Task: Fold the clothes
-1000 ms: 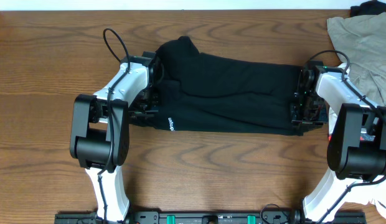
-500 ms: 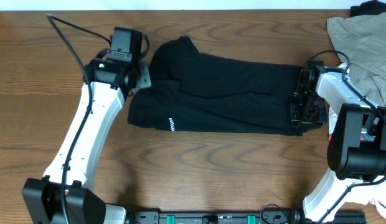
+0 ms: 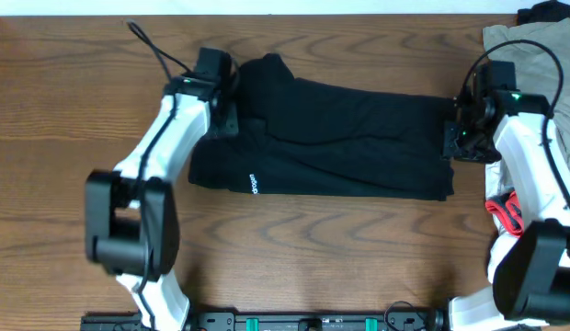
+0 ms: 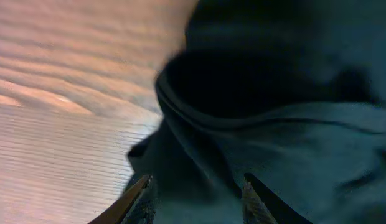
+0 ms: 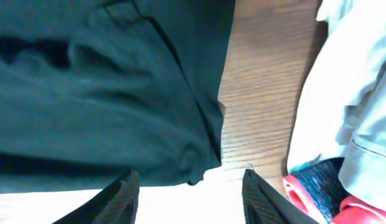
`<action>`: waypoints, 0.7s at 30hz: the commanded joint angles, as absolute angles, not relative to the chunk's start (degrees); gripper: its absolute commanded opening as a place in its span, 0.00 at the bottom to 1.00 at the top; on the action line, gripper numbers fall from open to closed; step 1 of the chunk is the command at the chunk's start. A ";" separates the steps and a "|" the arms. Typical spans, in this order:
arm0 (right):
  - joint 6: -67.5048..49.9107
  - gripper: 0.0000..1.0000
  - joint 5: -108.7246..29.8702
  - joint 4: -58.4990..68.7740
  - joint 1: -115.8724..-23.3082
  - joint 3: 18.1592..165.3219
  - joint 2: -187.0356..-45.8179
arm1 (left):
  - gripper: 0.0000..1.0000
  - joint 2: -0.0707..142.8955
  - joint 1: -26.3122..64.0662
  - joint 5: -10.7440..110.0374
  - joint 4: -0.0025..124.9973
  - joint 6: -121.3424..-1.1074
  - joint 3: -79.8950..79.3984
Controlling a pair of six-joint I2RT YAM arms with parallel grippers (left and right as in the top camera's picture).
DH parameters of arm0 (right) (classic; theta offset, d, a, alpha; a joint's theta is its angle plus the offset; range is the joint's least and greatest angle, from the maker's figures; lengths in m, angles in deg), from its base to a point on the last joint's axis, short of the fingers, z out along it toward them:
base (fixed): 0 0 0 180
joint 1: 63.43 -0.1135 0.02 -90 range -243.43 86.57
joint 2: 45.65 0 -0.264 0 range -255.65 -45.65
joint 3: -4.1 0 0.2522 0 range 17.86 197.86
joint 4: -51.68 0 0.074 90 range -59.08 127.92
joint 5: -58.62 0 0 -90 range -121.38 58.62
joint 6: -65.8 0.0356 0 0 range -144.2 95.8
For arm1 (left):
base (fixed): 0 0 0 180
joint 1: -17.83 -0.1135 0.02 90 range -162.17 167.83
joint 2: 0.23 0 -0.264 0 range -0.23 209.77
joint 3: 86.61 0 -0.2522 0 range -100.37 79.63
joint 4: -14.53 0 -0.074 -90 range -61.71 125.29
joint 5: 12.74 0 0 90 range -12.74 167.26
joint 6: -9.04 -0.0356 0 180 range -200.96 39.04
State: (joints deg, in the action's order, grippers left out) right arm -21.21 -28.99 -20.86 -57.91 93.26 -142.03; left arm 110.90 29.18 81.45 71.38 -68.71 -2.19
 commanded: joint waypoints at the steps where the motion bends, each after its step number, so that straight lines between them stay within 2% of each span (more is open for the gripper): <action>1: -21.69 0.52 -30.17 -21.19 -57.49 94.11 -141.33 | 0.45 114.13 29.25 80.68 71.91 -69.34 -2.32; 7: -21.71 0.52 -30.59 -22.17 -57.49 94.09 -141.33 | 0.45 119.31 29.25 80.68 75.05 -69.32 -2.32; 10: -21.74 0.52 -30.56 -22.68 -57.49 94.09 -141.33 | 0.49 120.23 29.25 80.66 80.87 -69.28 -2.32; 14: -21.74 0.52 -30.56 -22.87 -57.49 94.09 -141.33 | 0.49 120.32 29.27 80.66 88.76 -67.36 -2.32; 17: -21.74 0.52 -30.56 -22.68 -57.49 94.09 -141.33 | 0.44 120.25 29.25 80.68 90.83 -67.36 -2.35; 21: -21.93 0.52 -30.56 -22.70 -57.49 94.09 -141.33 | 0.44 118.59 29.25 80.75 89.65 -67.49 -3.13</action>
